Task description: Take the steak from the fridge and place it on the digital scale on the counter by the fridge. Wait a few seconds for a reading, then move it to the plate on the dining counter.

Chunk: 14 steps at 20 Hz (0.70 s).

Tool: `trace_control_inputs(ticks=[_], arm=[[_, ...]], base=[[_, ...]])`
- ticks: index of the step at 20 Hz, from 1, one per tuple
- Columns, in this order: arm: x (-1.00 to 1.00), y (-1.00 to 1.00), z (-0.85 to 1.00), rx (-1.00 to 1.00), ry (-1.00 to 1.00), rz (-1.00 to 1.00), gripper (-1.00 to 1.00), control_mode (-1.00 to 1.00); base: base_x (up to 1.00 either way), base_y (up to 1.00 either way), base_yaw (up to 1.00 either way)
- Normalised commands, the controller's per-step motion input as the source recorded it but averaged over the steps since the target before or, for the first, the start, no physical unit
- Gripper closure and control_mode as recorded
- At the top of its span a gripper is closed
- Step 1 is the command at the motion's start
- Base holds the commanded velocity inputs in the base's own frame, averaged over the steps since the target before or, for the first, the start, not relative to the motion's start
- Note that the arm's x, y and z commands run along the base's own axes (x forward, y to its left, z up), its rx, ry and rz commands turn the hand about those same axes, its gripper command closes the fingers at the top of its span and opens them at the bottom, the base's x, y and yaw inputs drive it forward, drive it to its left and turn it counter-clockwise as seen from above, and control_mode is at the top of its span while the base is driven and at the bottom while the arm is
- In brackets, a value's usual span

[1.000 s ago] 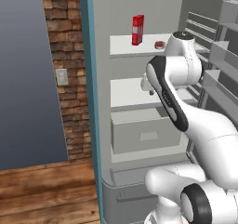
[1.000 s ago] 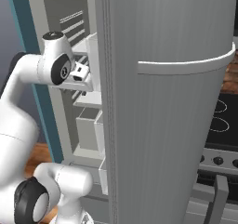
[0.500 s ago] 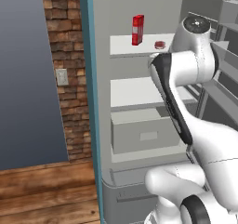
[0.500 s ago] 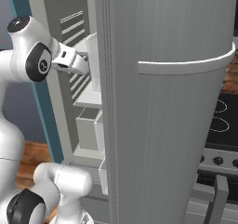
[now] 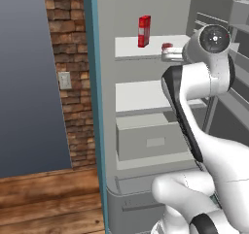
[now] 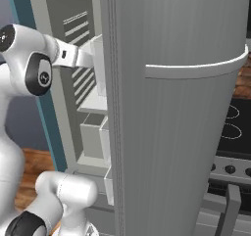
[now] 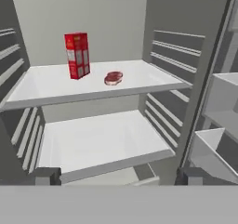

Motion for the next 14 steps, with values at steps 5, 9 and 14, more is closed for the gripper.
trace_control_inputs(ticks=[5,9,14], arm=[[0.41,-0.21,0.00,-0.01,-0.08,0.00,-1.00,-1.00],[0.58,-0.15,0.00,0.00,0.00,0.00,-1.00,-1.00],[0.59,-0.15,0.02,0.00,0.01,0.00,-1.00,-1.00]], base=[[0.00,0.00,0.00],[0.00,0.00,0.00],[0.00,0.00,0.00]])
